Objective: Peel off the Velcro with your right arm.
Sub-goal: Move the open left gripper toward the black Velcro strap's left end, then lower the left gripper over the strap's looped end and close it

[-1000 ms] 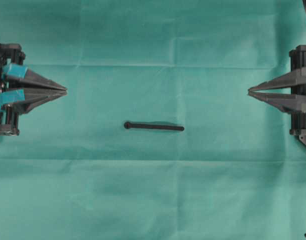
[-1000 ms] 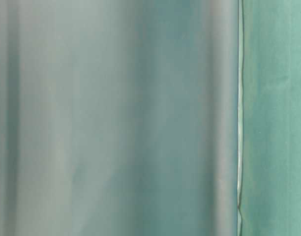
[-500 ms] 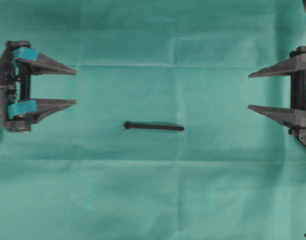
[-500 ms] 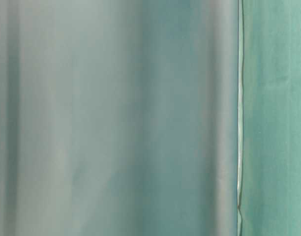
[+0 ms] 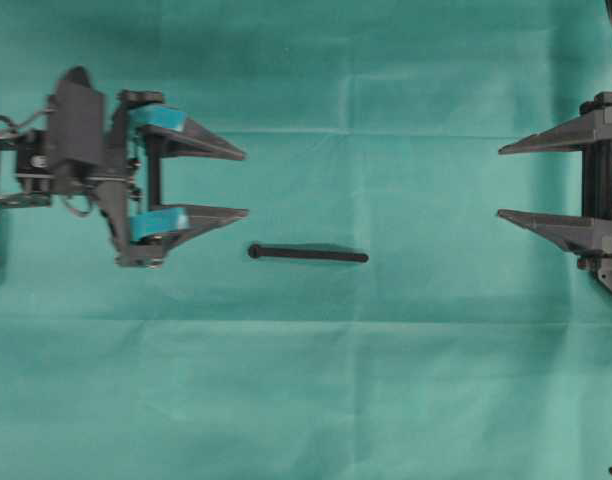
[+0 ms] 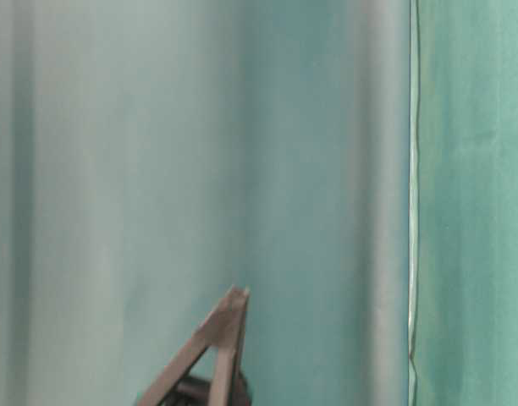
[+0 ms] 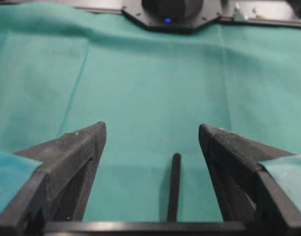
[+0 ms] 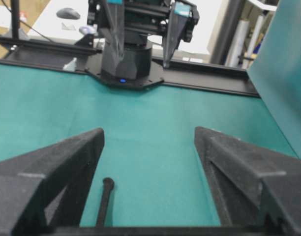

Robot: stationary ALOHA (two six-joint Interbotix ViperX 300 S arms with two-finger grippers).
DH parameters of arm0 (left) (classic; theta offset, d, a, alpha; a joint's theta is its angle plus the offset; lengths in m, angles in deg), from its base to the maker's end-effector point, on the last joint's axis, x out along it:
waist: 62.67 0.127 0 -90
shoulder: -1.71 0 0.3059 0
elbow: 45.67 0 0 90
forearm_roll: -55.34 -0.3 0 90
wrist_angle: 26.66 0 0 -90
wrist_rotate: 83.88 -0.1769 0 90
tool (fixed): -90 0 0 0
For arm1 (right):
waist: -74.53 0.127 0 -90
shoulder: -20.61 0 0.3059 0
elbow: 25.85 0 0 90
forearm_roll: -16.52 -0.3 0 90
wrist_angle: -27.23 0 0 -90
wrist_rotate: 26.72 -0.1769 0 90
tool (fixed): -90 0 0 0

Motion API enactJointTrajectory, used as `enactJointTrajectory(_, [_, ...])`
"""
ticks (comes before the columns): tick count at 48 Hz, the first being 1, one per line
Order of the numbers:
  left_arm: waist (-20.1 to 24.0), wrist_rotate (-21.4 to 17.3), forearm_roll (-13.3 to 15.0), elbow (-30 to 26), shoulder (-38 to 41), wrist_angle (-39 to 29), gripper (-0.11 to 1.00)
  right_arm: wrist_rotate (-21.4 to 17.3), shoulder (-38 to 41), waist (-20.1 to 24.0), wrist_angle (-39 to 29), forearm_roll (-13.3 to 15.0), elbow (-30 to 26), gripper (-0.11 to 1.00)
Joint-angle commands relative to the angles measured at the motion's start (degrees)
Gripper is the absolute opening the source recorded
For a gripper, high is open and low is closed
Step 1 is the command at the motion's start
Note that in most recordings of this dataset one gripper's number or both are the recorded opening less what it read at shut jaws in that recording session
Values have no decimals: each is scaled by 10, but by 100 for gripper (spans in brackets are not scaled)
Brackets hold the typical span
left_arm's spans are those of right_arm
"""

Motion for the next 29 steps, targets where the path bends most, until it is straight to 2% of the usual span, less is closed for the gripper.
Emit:
enactJointTrajectory(1, [2,-1,1,-34,13,-10,79,0,2,-1,5,1,-5,46])
enactJointTrajectory(14, [2,0,1,-84,61,-66,79,2,-1,-1,5,1,-1,46])
enactJointTrajectory(29, [2,0,1,-172,111,-291,79,2,-6,-1,6,11,1,46])
